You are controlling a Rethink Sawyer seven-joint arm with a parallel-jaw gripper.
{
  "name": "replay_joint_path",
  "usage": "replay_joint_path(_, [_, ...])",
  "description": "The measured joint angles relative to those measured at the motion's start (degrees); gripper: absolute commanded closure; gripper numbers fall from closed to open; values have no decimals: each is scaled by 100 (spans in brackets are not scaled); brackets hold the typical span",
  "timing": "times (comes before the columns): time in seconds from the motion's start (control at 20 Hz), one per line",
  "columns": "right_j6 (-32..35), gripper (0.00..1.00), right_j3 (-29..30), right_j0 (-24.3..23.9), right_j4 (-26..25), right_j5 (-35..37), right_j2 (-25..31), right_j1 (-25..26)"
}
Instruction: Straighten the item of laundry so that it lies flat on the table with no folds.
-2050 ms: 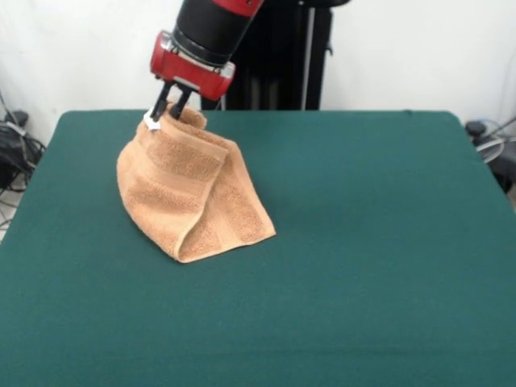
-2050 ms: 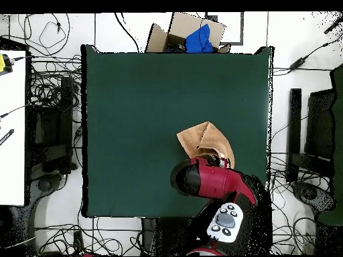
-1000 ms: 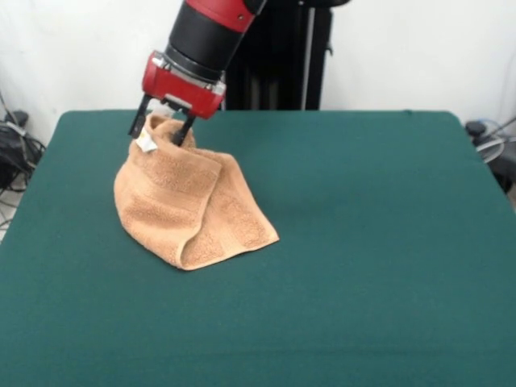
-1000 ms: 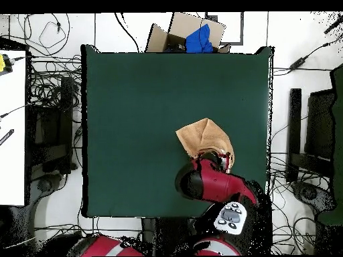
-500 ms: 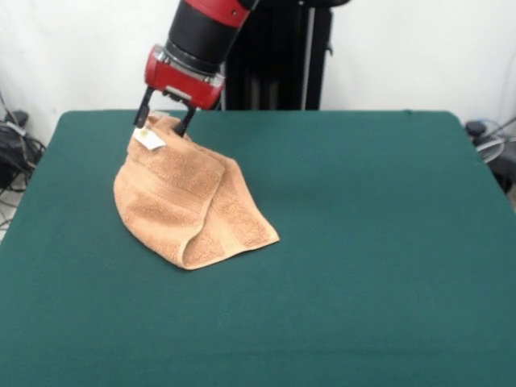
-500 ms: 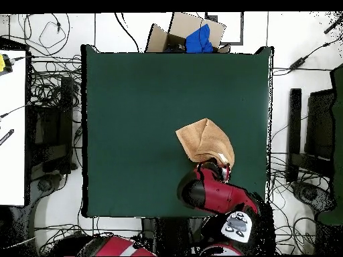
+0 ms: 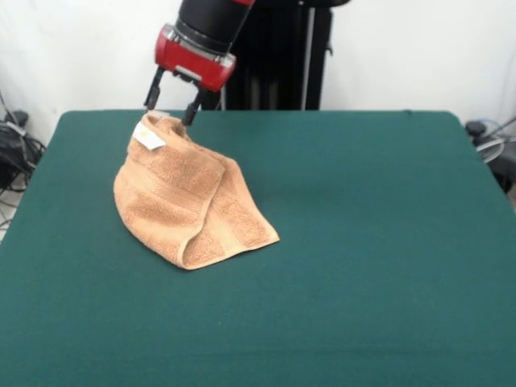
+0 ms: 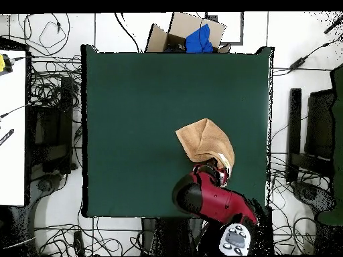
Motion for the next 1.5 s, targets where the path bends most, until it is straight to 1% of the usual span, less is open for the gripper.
replay_joint_path(0.15, [0, 0, 3, 136, 137, 363, -2, -190])
replay_joint_path(0.4, [0, 0, 4, 338, 304, 642, -2, -276])
replay_joint_path(0.6, [0, 0, 2, 460, 423, 680, -2, -272])
replay_joint_path(0.85, [0, 0, -54, 620, 574, 680, -10, -174])
replay_joint_path(1.5, [0, 0, -142, 540, 650, 680, -10, 184])
